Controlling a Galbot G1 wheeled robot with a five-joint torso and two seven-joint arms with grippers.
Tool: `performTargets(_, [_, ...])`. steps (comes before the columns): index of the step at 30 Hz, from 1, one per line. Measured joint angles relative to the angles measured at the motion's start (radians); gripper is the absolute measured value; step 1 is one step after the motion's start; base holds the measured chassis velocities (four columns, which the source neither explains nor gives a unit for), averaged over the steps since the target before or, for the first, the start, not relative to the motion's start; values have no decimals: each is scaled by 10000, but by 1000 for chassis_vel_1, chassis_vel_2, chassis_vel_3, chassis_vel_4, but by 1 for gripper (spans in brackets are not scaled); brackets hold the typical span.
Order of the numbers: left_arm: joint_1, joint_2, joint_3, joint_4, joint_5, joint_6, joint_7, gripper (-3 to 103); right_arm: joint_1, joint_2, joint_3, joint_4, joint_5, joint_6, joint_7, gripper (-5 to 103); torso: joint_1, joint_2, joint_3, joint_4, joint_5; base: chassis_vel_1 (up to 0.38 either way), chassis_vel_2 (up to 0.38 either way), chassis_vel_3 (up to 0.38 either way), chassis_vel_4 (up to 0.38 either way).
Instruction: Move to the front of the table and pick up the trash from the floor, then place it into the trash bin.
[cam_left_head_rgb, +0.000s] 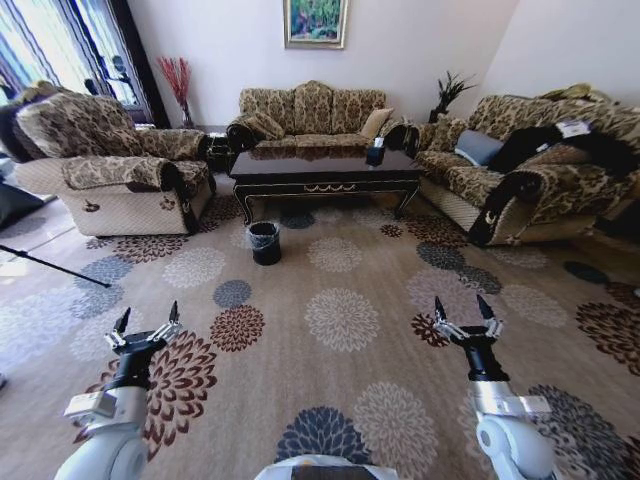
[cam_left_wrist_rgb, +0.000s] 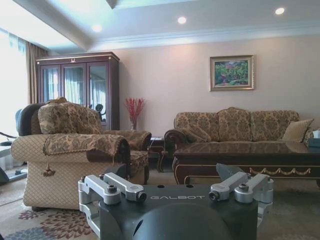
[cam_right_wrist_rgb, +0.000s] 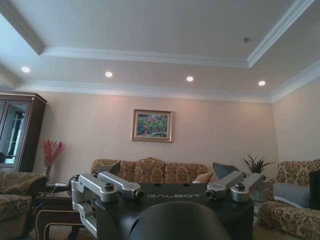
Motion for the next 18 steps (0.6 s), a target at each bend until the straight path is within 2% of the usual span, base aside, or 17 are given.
performTargets(18, [0, 0, 0, 0, 0, 0, 0, 100, 0, 0, 0, 0, 0, 0, 0, 100, 301, 755, 453, 0, 0, 0, 0, 0, 0])
